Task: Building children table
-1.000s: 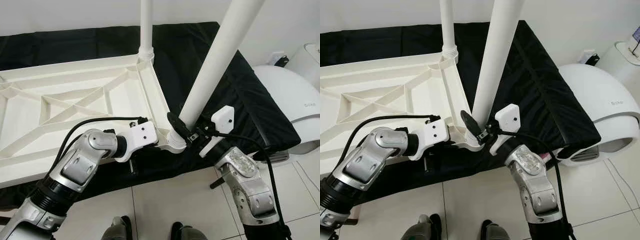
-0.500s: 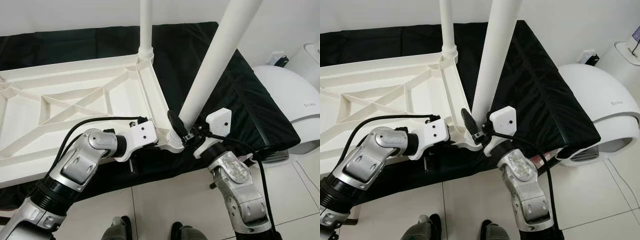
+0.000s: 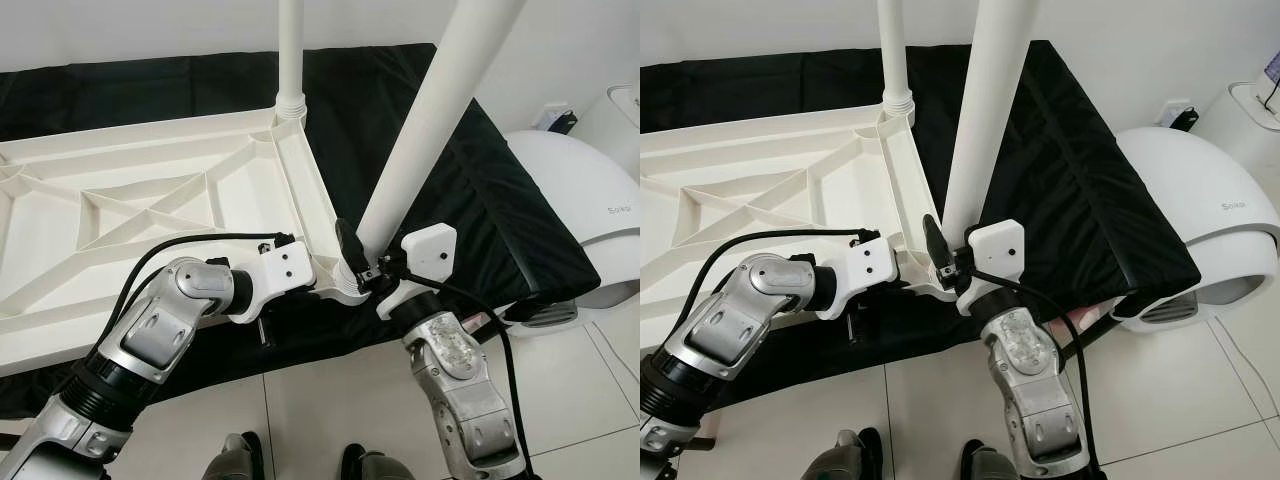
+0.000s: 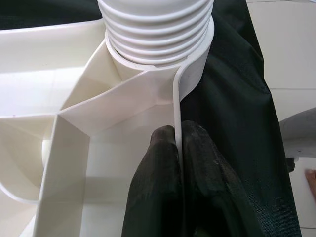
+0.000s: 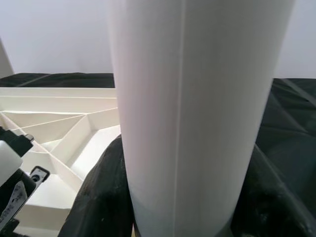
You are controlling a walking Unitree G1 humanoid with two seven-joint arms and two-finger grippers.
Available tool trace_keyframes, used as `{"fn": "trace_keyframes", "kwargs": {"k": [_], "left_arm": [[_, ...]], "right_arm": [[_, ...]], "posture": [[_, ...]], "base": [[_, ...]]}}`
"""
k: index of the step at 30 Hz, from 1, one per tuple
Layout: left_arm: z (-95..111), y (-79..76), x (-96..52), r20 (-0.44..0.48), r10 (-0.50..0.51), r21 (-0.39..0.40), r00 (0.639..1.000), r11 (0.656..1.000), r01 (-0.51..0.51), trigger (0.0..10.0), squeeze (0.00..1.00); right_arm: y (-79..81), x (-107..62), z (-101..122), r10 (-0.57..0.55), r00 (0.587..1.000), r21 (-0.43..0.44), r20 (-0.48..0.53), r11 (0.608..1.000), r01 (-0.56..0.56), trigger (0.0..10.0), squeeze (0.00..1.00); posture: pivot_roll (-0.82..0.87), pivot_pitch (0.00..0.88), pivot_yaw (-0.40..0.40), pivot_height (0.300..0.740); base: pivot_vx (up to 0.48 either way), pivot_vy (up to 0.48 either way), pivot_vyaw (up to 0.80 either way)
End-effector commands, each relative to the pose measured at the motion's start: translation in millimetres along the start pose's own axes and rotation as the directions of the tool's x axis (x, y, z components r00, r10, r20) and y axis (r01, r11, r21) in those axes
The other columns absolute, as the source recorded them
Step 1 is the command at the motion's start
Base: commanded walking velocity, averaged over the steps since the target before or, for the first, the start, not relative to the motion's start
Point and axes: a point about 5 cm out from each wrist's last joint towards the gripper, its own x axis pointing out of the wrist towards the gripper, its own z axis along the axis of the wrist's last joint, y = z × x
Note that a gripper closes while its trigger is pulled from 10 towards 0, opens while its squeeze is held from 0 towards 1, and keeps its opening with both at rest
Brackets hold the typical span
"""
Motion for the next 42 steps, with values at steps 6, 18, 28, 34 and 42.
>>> {"fn": "trace_keyframes", "kwargs": {"k": [6,18,28,34,42], "left_arm": [[-15,-4.9,4.7,-0.065,-0.001,-0.041,0.998,0.999,-0.002,10.0,0.00],[-15,-6.4,5.2,-0.066,-0.007,-0.037,0.998,0.999,0.005,10.0,0.00],[-14,-5.4,5.2,-0.067,-0.010,-0.030,0.998,1.000,0.008,10.0,0.00],[-14,-5.7,6.5,-0.066,-0.012,-0.029,0.998,1.000,0.010,10.0,0.00],[-14,-6.4,7.1,-0.066,-0.014,-0.029,0.998,0.999,0.012,10.0,0.00]], "right_arm": [[-9.3,-5.1,-21,-0.187,0.974,-0.036,-0.125,0.982,0.183,10.0,0.00],[-18.4,-7.6,-25,-0.325,0.935,-0.081,-0.140,0.945,0.316,10.0,0.00],[-23.1,-10.2,-26,-0.384,0.914,-0.102,-0.131,0.922,0.373,10.0,0.00],[-21.9,-9.8,-23,-0.373,0.922,-0.087,-0.104,0.927,0.365,10.0,0.38],[-19.6,-8.4,-19,-0.352,0.933,-0.071,-0.077,0.935,0.347,10.0,1.00]], "posture": [[-0.02,0.227,-0.008,0.740],[-0.02,0.216,-0.002,0.740],[-0.02,0.209,0.003,0.740],[-0.03,0.206,0.001,0.740],[-0.02,0.207,-0.002,0.740]], "base": [[0.000,0.000,0.00],[0.000,0.000,0.00],[0.000,0.000,0.00],[0.000,0.000,0.00],[0.000,0.000,0.00]]}}
